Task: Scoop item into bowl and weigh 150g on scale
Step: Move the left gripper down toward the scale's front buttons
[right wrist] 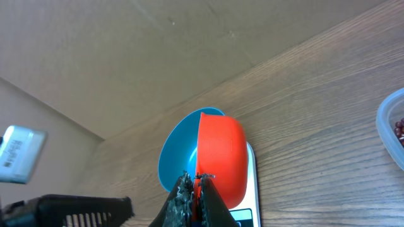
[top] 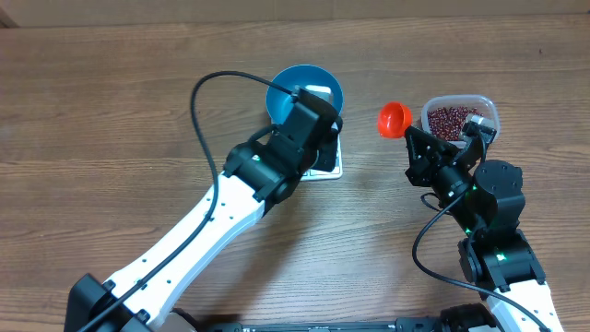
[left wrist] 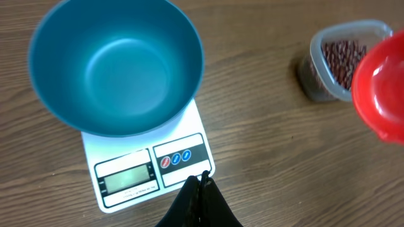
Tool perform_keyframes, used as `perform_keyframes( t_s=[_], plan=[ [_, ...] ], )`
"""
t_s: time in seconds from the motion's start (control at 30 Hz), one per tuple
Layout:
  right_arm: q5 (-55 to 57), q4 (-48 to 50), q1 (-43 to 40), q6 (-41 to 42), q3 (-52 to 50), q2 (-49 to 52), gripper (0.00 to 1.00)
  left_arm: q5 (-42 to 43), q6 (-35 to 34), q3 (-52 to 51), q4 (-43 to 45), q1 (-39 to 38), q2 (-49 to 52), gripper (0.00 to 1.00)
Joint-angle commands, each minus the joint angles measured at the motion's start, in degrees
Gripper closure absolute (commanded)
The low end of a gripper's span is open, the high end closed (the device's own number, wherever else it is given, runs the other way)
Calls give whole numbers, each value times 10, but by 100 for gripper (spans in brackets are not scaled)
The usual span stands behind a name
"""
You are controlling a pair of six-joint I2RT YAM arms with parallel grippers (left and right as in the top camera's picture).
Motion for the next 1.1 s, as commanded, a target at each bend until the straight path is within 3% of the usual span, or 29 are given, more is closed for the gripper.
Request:
perform_keyframes(
  t_s=[0.0,0.37,1.07],
  plan=[
    [15,-1,-2,-3,15,-7,96,-4,29,-7,4,-5,20,96],
    [78,-26,-2,-12,15,-12,96,2,26,-7,11,-5,71,96],
    [76,-31,-2,-16,15,-21,96,-3,27,-16,13,-4,87,94]
  ],
)
